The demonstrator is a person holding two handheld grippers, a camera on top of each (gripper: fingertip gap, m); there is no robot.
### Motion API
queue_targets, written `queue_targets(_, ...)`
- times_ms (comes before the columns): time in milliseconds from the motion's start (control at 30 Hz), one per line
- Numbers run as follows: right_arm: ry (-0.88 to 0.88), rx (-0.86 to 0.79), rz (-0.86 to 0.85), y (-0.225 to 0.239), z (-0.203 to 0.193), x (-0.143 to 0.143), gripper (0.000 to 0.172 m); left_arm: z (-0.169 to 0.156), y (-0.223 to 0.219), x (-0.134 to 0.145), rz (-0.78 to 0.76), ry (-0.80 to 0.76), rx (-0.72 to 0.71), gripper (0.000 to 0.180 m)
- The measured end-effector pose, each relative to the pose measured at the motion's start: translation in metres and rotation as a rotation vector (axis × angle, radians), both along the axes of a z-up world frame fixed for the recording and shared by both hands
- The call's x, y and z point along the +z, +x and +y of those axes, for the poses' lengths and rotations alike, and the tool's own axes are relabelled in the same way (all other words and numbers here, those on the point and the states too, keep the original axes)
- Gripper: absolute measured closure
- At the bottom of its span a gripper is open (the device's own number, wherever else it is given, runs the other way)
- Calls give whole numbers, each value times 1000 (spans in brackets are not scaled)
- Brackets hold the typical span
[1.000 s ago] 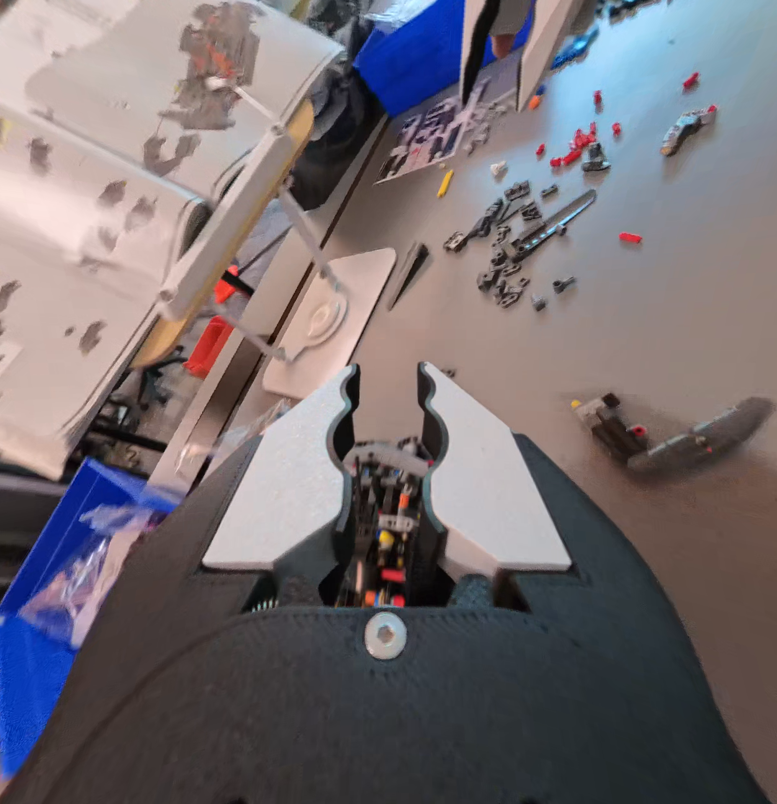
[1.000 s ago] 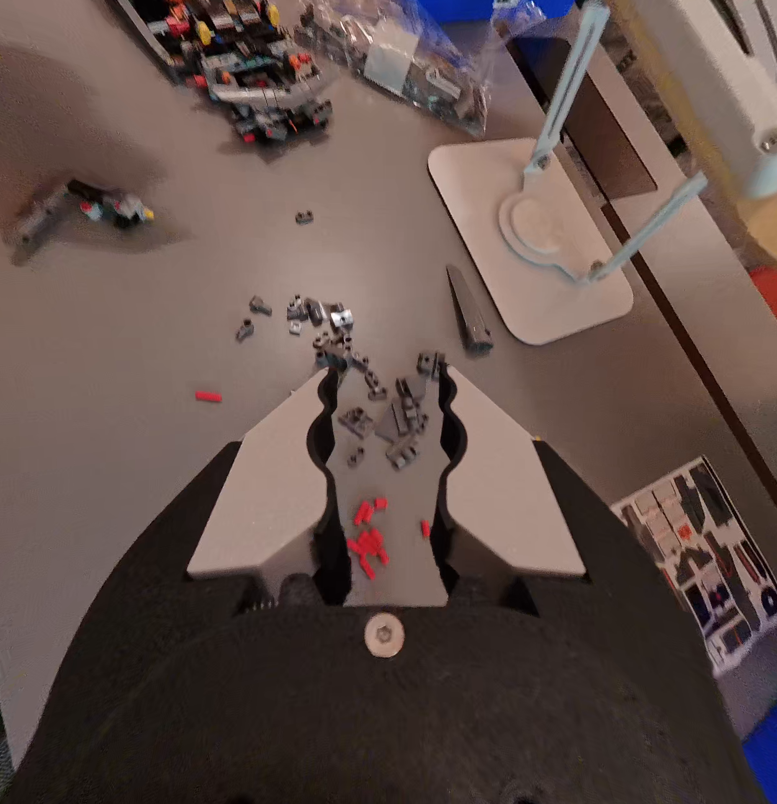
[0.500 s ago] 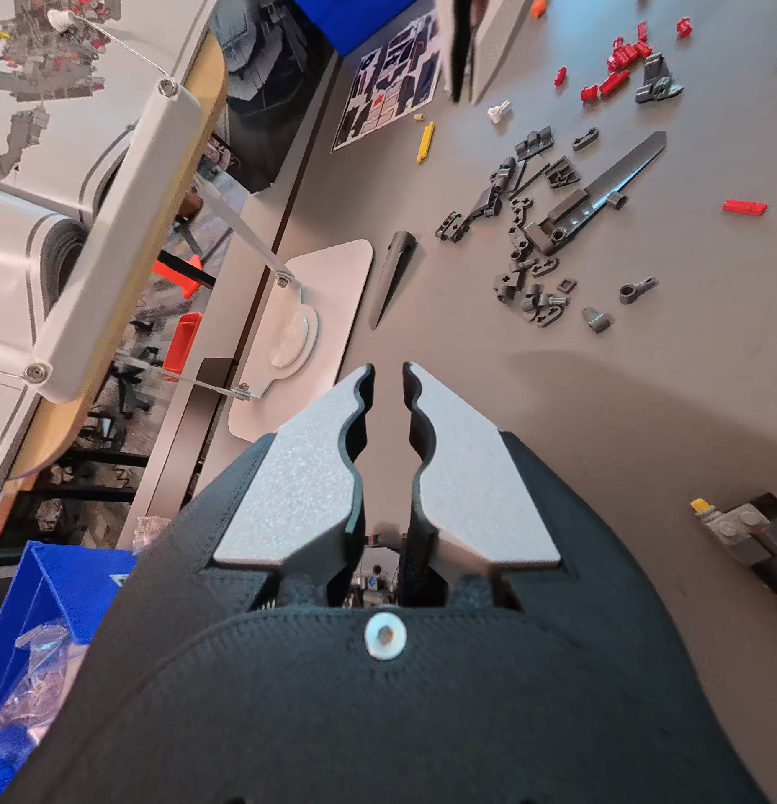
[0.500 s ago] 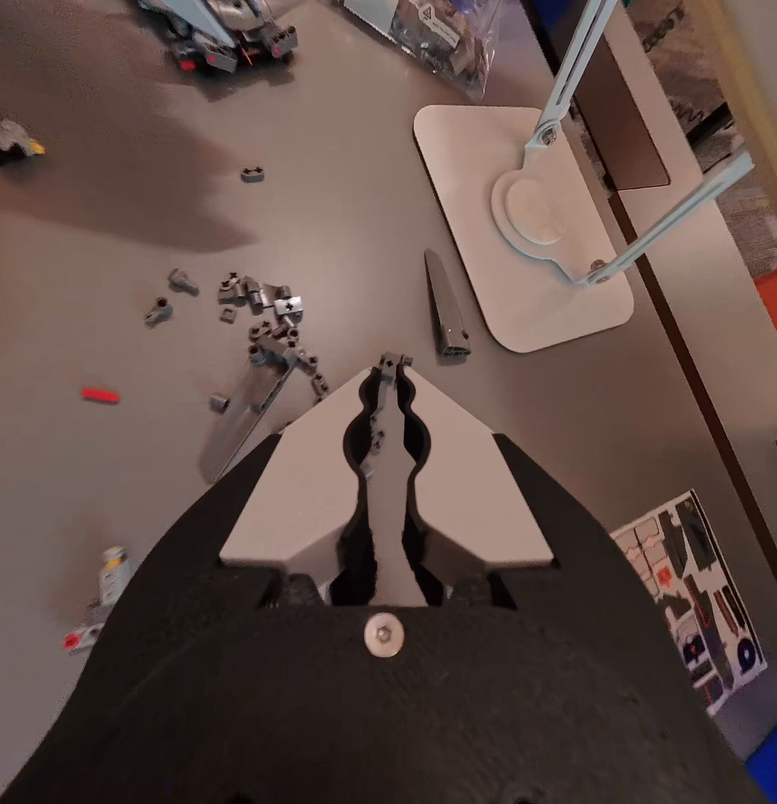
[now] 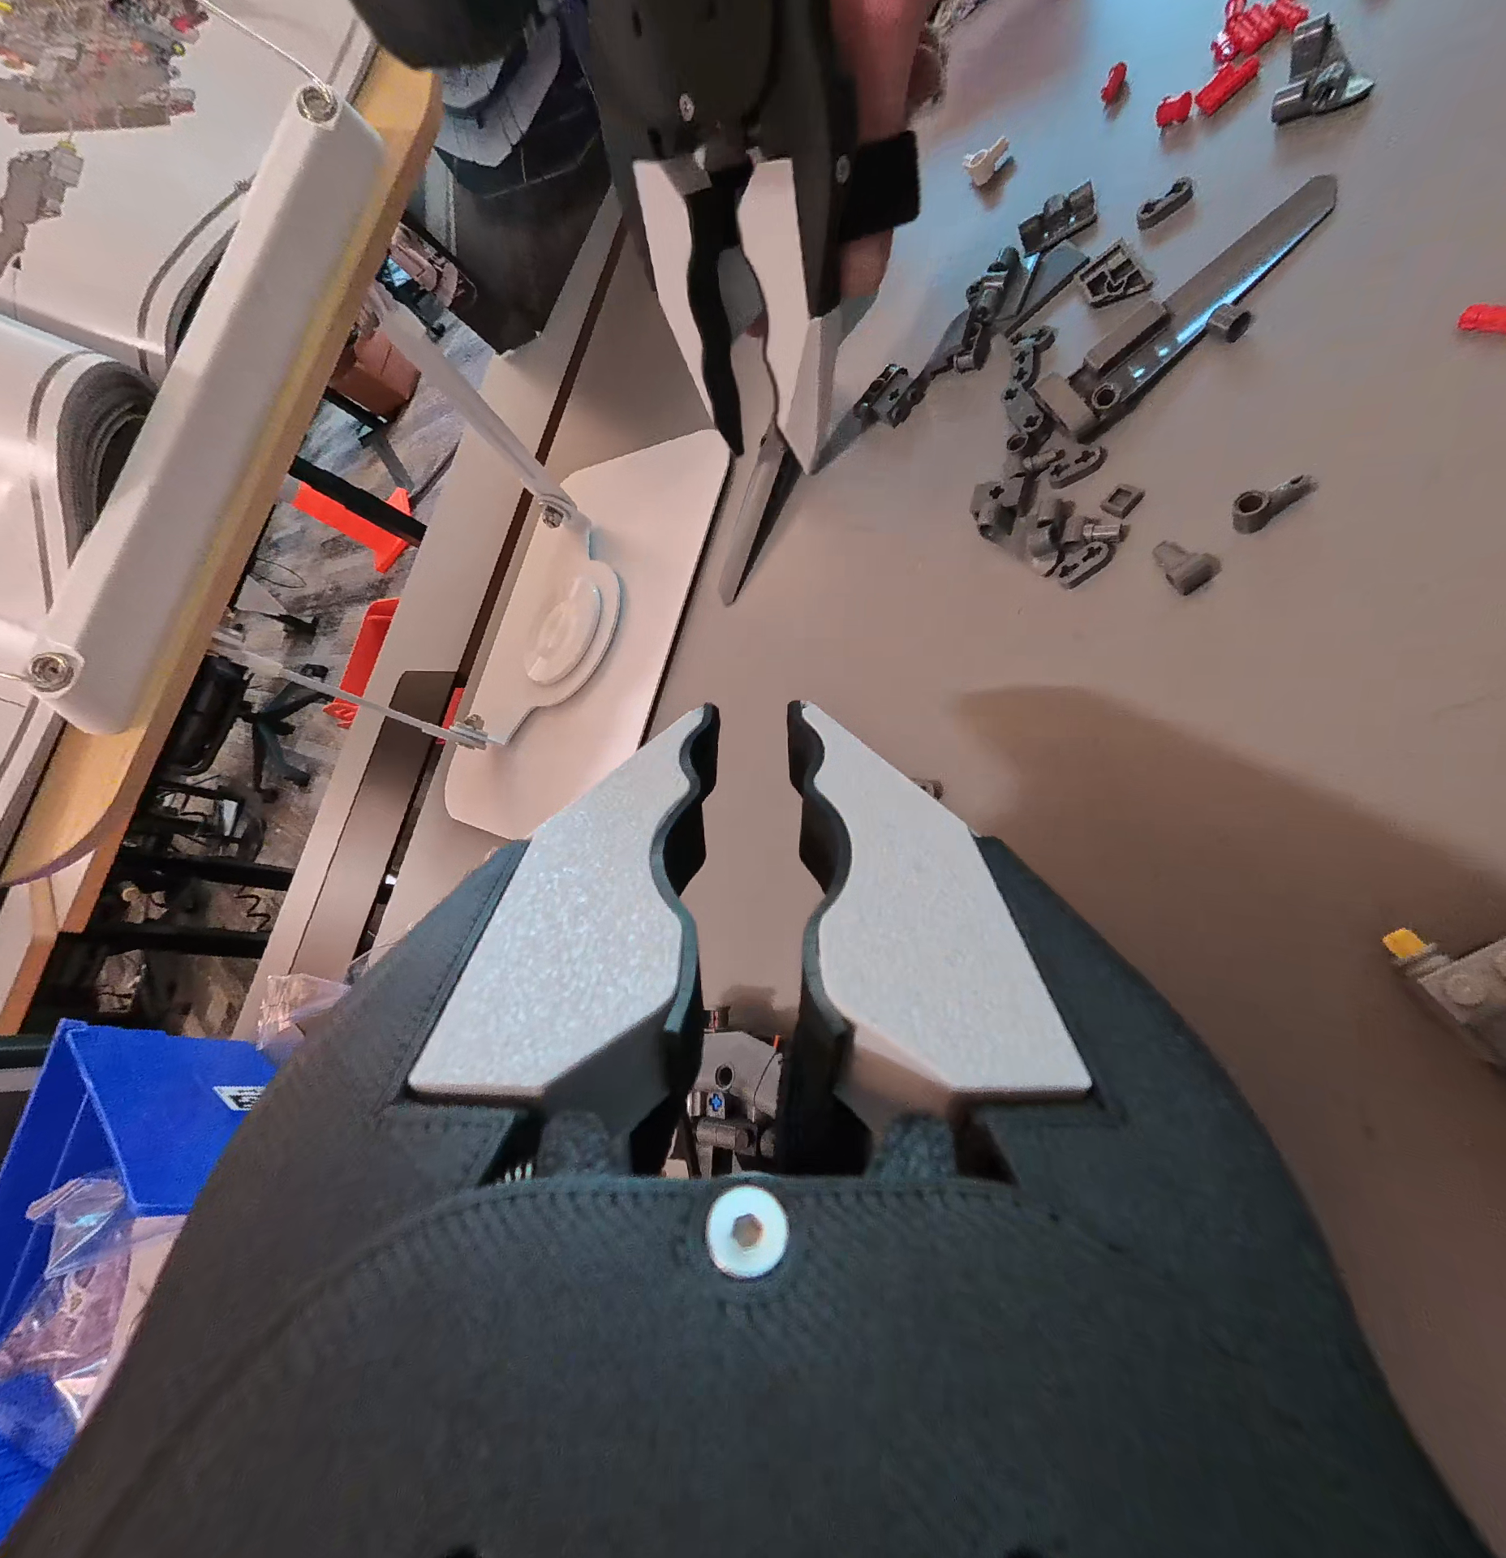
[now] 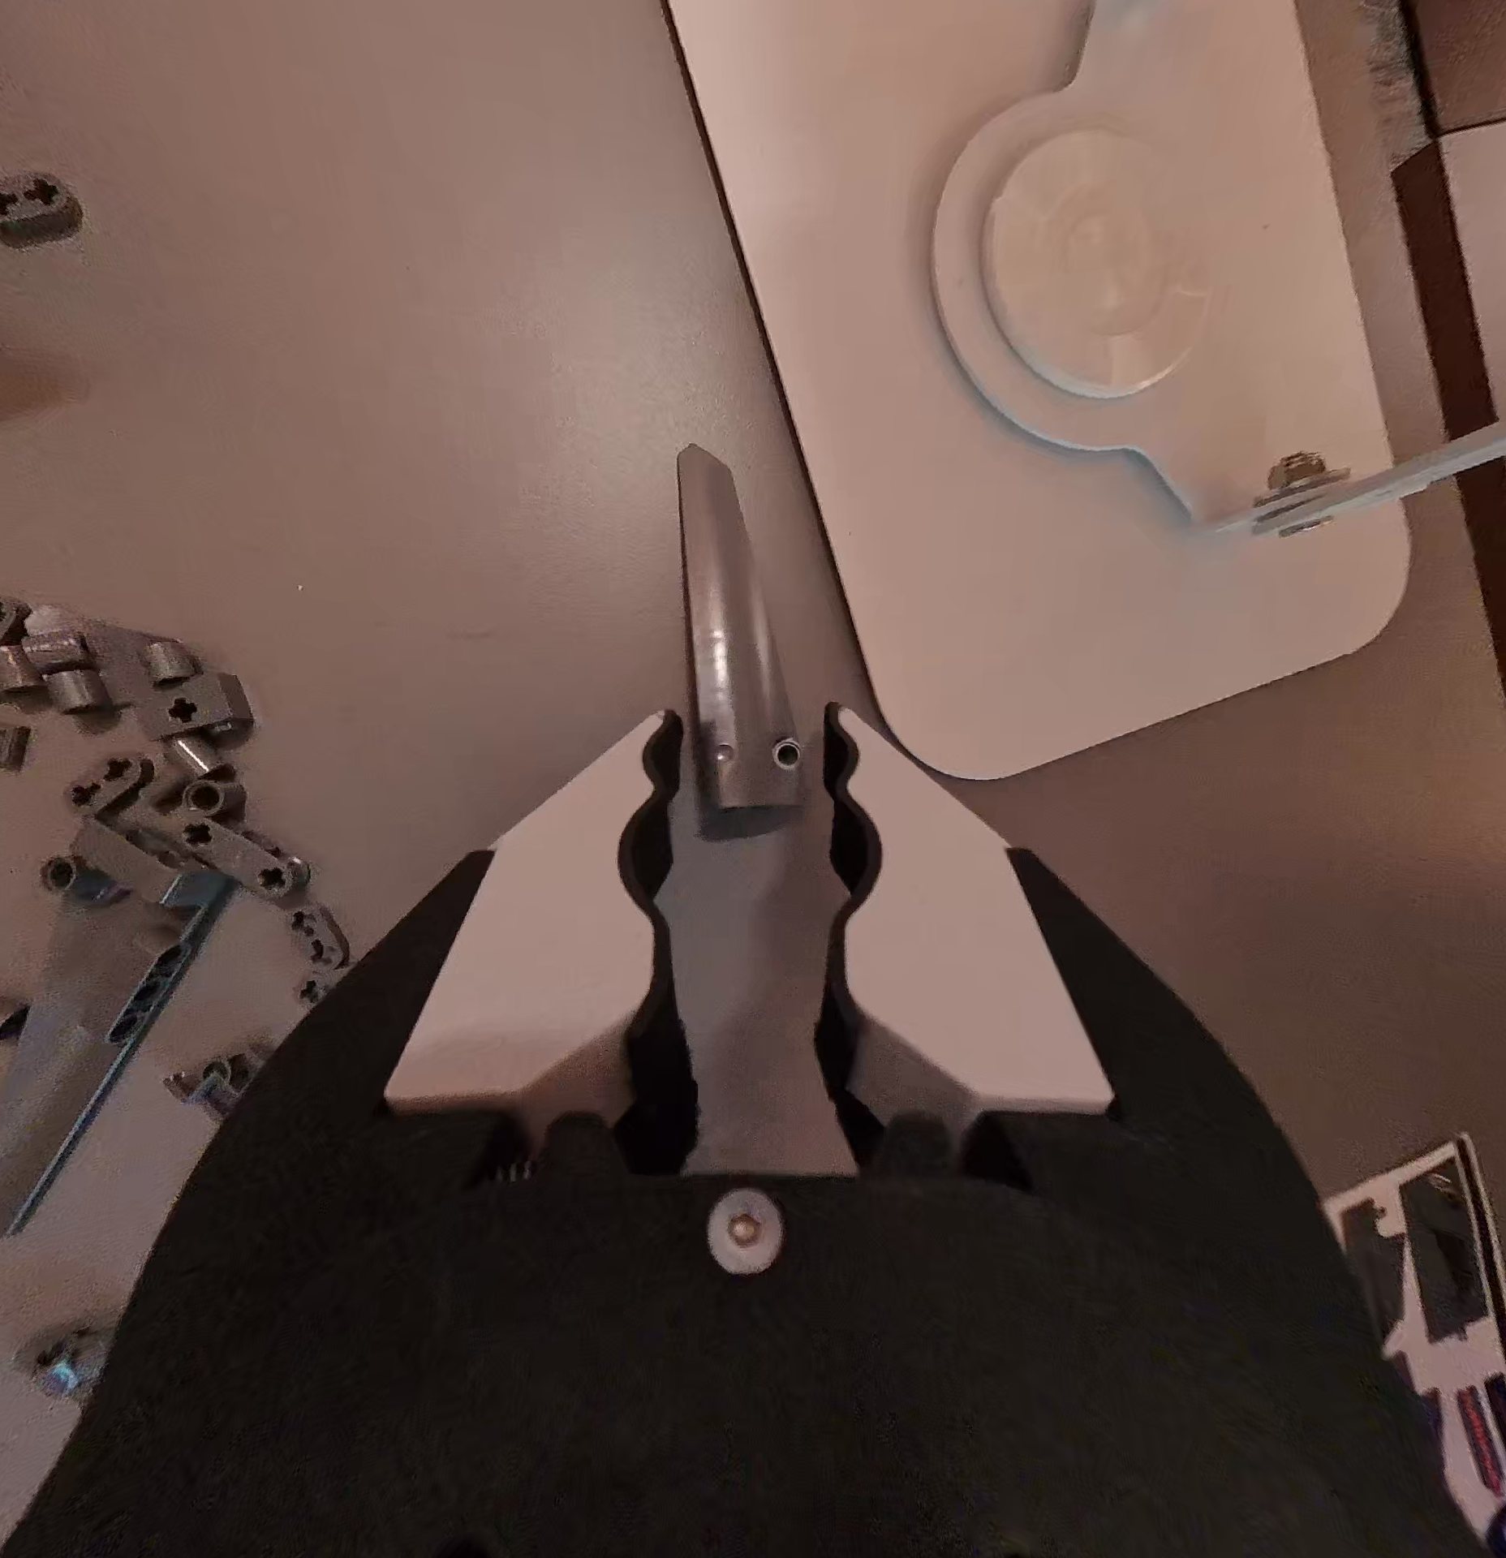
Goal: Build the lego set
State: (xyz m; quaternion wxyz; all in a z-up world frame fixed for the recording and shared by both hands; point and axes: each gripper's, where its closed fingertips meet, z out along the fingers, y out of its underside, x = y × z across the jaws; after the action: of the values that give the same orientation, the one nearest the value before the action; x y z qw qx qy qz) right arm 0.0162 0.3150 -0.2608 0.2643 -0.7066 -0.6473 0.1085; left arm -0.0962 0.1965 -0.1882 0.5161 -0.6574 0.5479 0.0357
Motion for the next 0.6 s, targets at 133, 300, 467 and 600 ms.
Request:
queue_targets(133, -41, 18, 5, -4, -3, -2, 153, 1, -2, 1, 11, 14, 5, 166)
queue_targets(300, -37, 83, -8, -21, -15, -2, 153, 1, -6, 7, 4, 30, 8, 169)
queue_targets(467, -36, 157, -8, -58, -28, -2, 153, -2, -6, 15, -1, 52, 9, 170)
queue_targets(600, -37, 201, -13, -84, -32, -2, 153, -1, -8, 17, -16, 52, 15, 171)
